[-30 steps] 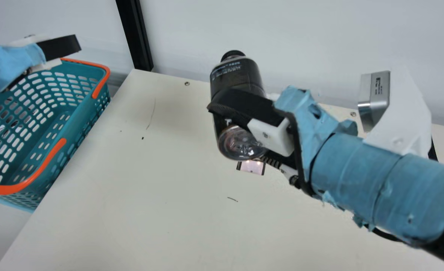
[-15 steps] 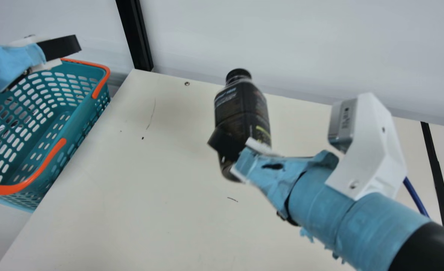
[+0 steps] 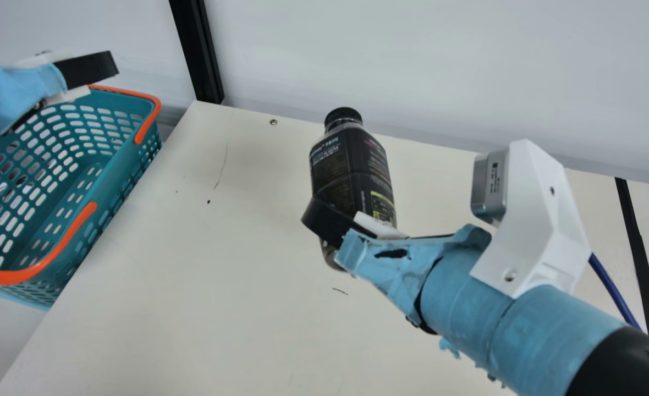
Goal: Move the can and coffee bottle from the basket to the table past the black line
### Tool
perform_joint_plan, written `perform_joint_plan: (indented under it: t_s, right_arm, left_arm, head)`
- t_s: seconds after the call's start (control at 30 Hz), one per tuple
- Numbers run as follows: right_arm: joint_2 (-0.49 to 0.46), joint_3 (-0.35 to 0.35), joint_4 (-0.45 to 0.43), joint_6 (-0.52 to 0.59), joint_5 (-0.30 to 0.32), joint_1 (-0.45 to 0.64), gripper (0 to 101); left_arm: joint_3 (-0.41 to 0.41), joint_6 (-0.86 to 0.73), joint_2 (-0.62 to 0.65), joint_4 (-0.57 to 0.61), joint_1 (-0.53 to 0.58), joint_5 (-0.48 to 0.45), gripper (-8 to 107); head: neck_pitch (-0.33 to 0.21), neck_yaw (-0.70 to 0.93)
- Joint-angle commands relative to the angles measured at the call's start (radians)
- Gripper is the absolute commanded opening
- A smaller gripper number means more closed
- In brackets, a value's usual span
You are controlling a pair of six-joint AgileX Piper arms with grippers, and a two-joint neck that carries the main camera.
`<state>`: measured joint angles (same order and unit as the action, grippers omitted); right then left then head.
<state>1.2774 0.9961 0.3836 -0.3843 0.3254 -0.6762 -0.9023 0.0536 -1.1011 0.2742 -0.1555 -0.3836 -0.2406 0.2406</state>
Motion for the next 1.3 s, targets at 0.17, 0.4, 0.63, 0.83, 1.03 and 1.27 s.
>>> perform_joint_plan:
  t_s: [0.17, 0.4, 0.63, 0.83, 1.03, 1.27]
  right_arm:
    - [0.036, -0.025, -0.178, -0.019, -0.059, 0.043, 0]
    - [0.087, -0.066, -0.372, -0.092, -0.153, 0.061, 0]
    - [0.166, -0.077, -0.513, -0.146, -0.225, 0.069, 0]
    - [0.253, -0.05, -0.594, -0.163, -0.259, 0.08, 0]
    - [0.344, 0.009, -0.652, -0.179, -0.265, 0.091, 0]
    - [0.439, 0.096, -0.733, -0.228, -0.246, 0.093, 0]
  left_arm:
    - [0.0, 0.0, 0.0, 0.0, 0.0, 0.0, 90]
    - [0.0, 0.0, 0.0, 0.0, 0.0, 0.0, 90]
    - [0.0, 0.0, 0.0, 0.0, 0.0, 0.0, 90]
    - [0.0, 0.0, 0.0, 0.0, 0.0, 0.0, 90]
    - [0.0, 0.0, 0.0, 0.0, 0.0, 0.0, 90]
    - [0.0, 0.0, 0.0, 0.0, 0.0, 0.0, 90]
  head:
    - [-0.005, -0.012]
    - [-0.005, -0.012]
    - [-0.005, -0.012]
    - [-0.005, -0.012]
    - [-0.005, -0.012]
    - [-0.005, -0.012]
